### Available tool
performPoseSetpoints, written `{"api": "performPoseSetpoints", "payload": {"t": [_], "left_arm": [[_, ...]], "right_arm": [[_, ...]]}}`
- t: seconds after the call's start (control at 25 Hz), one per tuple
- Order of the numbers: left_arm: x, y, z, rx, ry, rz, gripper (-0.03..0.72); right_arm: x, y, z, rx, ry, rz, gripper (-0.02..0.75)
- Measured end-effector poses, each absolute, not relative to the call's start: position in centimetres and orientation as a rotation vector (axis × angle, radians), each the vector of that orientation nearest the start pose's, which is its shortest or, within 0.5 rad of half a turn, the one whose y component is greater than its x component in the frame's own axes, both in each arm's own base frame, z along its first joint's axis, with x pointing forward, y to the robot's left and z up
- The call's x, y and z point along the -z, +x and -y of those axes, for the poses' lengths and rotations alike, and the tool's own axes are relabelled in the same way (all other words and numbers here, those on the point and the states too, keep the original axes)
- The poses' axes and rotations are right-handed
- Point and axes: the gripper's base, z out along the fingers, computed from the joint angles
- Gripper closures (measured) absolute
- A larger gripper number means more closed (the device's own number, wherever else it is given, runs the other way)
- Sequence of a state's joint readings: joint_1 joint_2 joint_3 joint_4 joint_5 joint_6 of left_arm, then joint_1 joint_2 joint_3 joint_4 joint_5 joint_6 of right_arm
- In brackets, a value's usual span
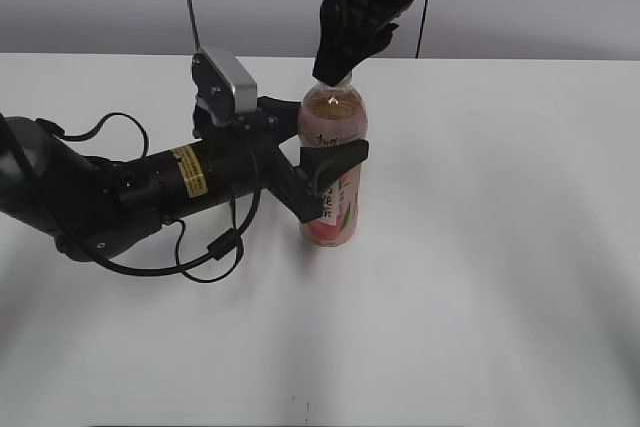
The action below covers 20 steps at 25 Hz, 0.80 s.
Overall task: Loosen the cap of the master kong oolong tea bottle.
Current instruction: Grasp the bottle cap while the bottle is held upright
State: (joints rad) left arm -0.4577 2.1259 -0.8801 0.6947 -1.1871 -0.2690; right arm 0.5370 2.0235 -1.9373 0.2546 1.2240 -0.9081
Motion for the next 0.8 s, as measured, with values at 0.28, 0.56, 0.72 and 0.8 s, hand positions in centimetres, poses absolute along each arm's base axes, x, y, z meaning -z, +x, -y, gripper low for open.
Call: {"api": "performPoseSetpoints", "payload": {"t": [0.28,0.56,0.72,0.8], "left_arm": [[-11.64,31.28,21.43,0.840,0.876,-1.453,0.223],[-11.64,31.28,21.43,0.839,0.877,-1.452,0.223],[-11.64,31.28,21.43,0.838,0.877,-1.452,0.223],[-11.64,31.28,21.43,0.838,0.877,-1.452,0.223]], "right_arm": [[-29.98,36.67,-24.34,-0.198,-1.970,-1.893,0.456],[-30.02,36.64,-24.33,-0.164,-2.078,-1.765,0.456],[-30.02,36.64,-24.33,-0.161,-2.088,-1.752,0.456],[-30.02,36.64,-24.33,-0.152,-2.114,-1.718,0.456]]}}
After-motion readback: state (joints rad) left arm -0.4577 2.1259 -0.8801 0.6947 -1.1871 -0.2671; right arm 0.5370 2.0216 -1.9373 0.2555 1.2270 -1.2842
